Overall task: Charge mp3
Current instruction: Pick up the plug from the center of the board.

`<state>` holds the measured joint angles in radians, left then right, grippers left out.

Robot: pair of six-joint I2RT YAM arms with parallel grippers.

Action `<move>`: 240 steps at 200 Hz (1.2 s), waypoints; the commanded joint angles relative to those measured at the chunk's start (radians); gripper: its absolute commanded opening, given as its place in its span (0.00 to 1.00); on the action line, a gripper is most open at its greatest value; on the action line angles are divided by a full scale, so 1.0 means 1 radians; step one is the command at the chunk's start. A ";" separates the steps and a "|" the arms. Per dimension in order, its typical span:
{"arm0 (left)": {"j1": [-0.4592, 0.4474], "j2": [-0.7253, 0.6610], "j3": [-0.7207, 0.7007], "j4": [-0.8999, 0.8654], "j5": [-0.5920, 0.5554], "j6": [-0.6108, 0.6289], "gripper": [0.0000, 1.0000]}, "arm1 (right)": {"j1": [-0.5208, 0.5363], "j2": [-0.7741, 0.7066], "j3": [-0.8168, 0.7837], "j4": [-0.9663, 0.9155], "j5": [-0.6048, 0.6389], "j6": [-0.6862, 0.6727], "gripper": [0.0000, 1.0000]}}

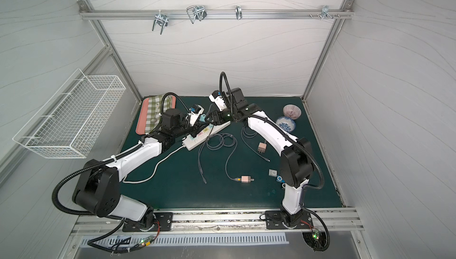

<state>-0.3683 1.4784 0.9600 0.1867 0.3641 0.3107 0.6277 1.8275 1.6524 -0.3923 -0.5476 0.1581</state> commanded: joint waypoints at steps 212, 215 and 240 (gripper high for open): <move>-0.026 0.009 0.107 -0.044 0.087 0.063 0.47 | 0.073 0.016 0.050 -0.105 0.031 -0.243 0.07; -0.027 0.011 0.108 -0.044 0.088 0.064 0.48 | 0.074 0.016 0.049 -0.106 0.030 -0.243 0.07; -0.032 0.018 0.118 -0.047 0.086 0.059 0.50 | 0.077 0.015 0.048 -0.107 0.030 -0.242 0.07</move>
<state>-0.3824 1.4837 1.0046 0.0608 0.4065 0.3645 0.6724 1.8523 1.6836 -0.4606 -0.4816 -0.0387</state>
